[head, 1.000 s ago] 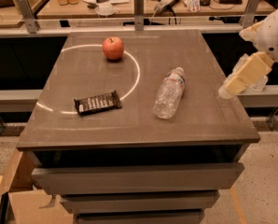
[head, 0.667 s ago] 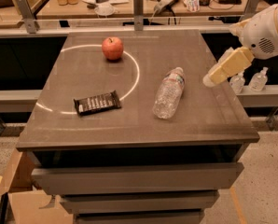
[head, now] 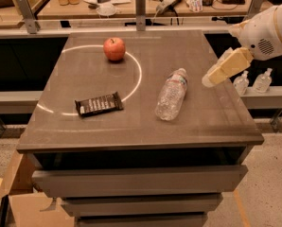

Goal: Pick apple

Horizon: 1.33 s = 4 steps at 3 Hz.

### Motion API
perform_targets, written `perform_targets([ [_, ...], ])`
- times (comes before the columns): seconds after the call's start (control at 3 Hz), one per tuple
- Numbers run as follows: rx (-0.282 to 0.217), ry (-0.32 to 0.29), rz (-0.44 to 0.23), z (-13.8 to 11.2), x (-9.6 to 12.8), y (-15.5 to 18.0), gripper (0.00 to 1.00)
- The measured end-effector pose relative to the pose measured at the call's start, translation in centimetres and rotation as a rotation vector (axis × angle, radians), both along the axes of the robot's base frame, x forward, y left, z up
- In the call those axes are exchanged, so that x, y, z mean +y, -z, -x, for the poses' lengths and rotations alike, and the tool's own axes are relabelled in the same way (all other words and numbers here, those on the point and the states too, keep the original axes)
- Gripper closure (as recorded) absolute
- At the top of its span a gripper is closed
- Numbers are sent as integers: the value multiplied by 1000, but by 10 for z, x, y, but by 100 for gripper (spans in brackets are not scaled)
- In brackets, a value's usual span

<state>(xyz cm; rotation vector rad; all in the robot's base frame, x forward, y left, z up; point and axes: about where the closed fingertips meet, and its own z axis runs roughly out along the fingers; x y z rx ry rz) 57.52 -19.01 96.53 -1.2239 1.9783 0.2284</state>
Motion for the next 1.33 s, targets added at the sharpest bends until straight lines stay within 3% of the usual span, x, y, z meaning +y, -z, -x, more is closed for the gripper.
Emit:
perform_targets([
  [0.67, -54, -106, -167, -50, 58, 16, 0],
  [1.0, -68, -141, -219, -74, 85, 28, 0],
  [1.33, -61, -129, -300, -100, 119, 41, 0],
])
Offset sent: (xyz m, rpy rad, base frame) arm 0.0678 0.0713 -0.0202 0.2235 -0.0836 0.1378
